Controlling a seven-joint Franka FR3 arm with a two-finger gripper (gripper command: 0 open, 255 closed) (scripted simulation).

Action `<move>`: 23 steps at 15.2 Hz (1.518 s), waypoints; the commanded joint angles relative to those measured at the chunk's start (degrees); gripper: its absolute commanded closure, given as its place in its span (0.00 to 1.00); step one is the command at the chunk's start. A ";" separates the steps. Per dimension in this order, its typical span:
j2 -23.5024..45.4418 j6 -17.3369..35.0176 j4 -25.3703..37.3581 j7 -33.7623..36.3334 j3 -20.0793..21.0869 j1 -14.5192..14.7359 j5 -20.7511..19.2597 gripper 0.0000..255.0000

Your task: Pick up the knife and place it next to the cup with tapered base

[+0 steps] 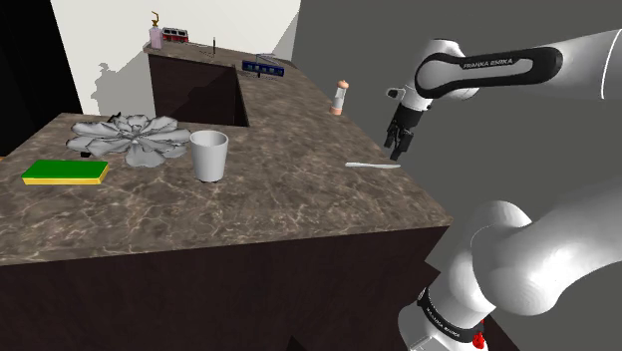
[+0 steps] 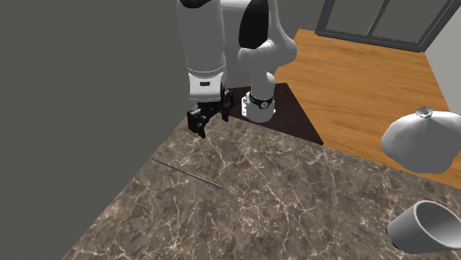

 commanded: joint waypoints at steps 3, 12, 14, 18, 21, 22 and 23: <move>9.37 5.66 4.77 -13.70 -10.02 6.62 3.59 0.00; 38.93 11.75 14.59 -49.03 -25.05 15.76 33.55 0.00; 40.52 12.90 13.98 -50.38 -23.97 14.63 35.49 0.00; 43.29 14.85 13.03 -52.74 -21.95 12.67 38.94 0.00; 43.28 14.85 13.03 -52.74 -21.95 12.67 38.93 0.00; 43.28 14.85 13.03 -52.74 -21.95 12.67 38.93 0.00; 43.28 14.85 13.03 -52.74 -21.95 12.67 38.93 0.00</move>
